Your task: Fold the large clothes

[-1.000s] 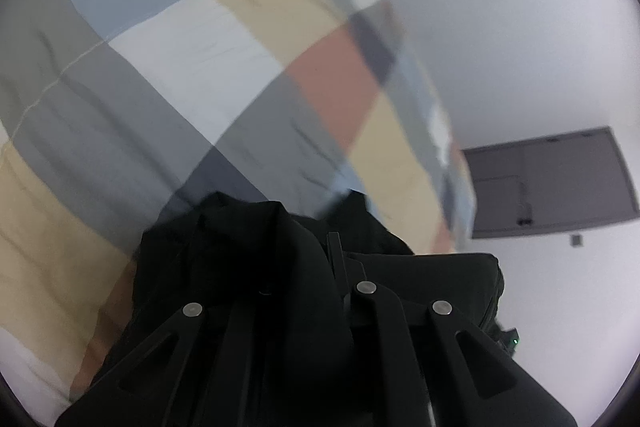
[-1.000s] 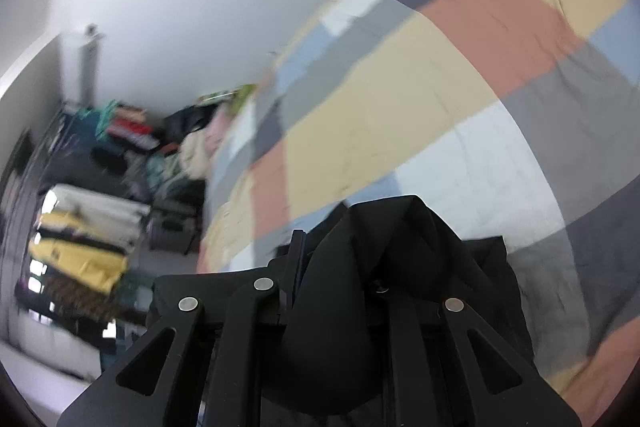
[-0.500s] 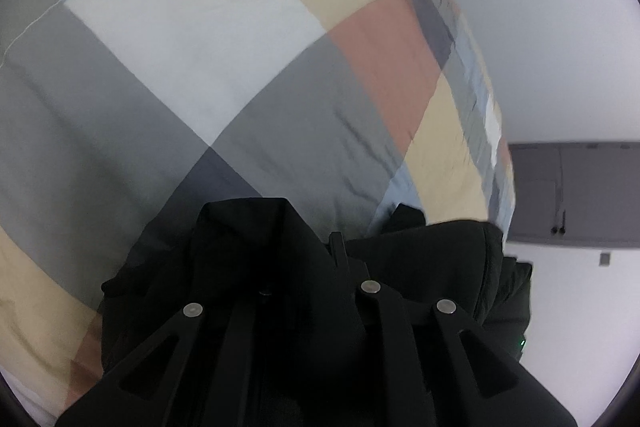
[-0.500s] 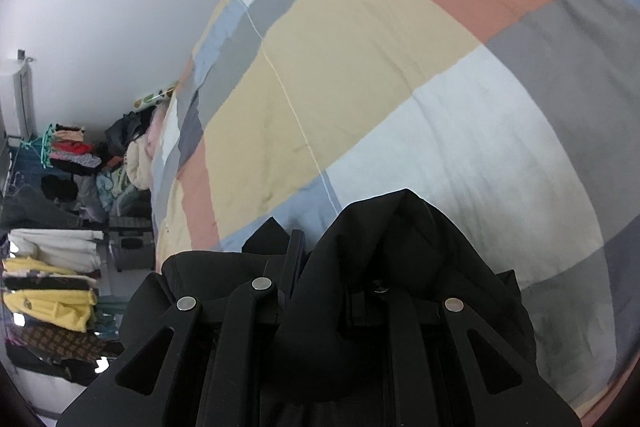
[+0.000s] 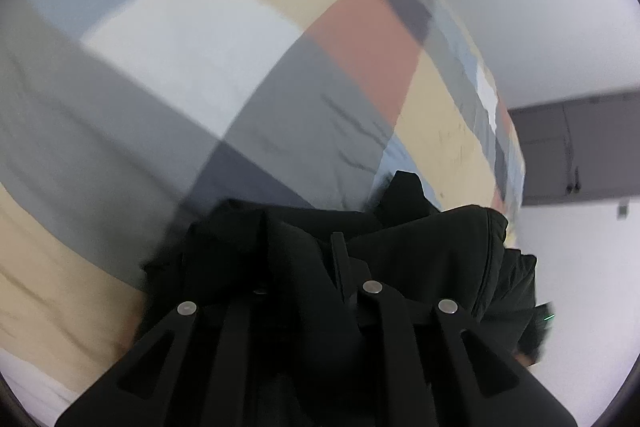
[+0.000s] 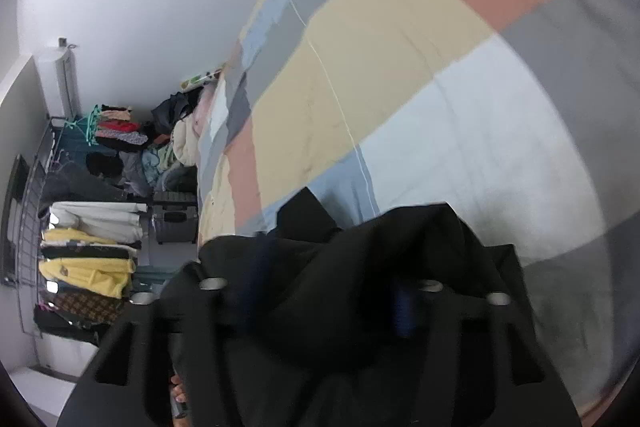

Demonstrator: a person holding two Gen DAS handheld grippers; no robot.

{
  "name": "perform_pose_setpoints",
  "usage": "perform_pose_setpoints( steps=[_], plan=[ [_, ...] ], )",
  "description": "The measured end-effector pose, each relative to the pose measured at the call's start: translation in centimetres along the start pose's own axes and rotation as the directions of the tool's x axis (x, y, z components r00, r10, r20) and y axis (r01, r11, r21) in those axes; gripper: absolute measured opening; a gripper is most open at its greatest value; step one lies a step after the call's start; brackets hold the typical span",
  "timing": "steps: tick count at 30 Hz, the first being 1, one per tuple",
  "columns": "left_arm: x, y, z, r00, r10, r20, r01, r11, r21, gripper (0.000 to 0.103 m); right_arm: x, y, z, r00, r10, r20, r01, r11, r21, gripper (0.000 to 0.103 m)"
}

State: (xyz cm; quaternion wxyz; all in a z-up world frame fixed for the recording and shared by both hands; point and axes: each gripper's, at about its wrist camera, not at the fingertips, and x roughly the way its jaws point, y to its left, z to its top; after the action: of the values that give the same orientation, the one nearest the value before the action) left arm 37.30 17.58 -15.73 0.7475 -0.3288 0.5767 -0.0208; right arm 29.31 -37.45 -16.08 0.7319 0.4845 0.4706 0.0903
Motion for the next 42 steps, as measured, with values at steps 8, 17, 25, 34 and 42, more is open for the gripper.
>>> perform_pose_setpoints(
  steps=[8, 17, 25, 34, 42],
  plan=[
    [-5.5, -3.5, -2.4, 0.986, 0.111, 0.122, -0.134, 0.972, 0.194, 0.030, -4.8, 6.5, -1.0, 0.991, -0.110, 0.080, 0.123, 0.977, -0.174, 0.083],
    [-13.0, -5.1, -5.4, 0.898, 0.198, 0.393, -0.325, 0.901, 0.288, 0.103, -5.6, 13.7, -5.2, 0.977, -0.135, 0.165, 0.191, 0.901, -0.391, 0.084],
    [-9.9, -9.7, -11.7, 0.919, -0.083, 0.386, -0.122, 0.870, 0.478, 0.103, -0.6, 17.7, -14.4, 0.957, -0.109, 0.268, 0.261, 0.723, -0.640, 0.086],
    [0.7, -11.6, -14.6, 0.909, 0.069, 0.411, -0.303, 0.787, 0.538, 0.103, 8.7, 13.7, -18.5, 0.932, -0.227, 0.284, 0.363, 0.618, -0.697, 0.086],
    [2.9, -10.8, -13.1, 0.921, 0.059, 0.385, -0.268, 0.812, 0.518, 0.103, 9.9, 12.1, -17.0, 0.945, -0.193, 0.263, 0.324, 0.651, -0.687, 0.088]
  ],
)
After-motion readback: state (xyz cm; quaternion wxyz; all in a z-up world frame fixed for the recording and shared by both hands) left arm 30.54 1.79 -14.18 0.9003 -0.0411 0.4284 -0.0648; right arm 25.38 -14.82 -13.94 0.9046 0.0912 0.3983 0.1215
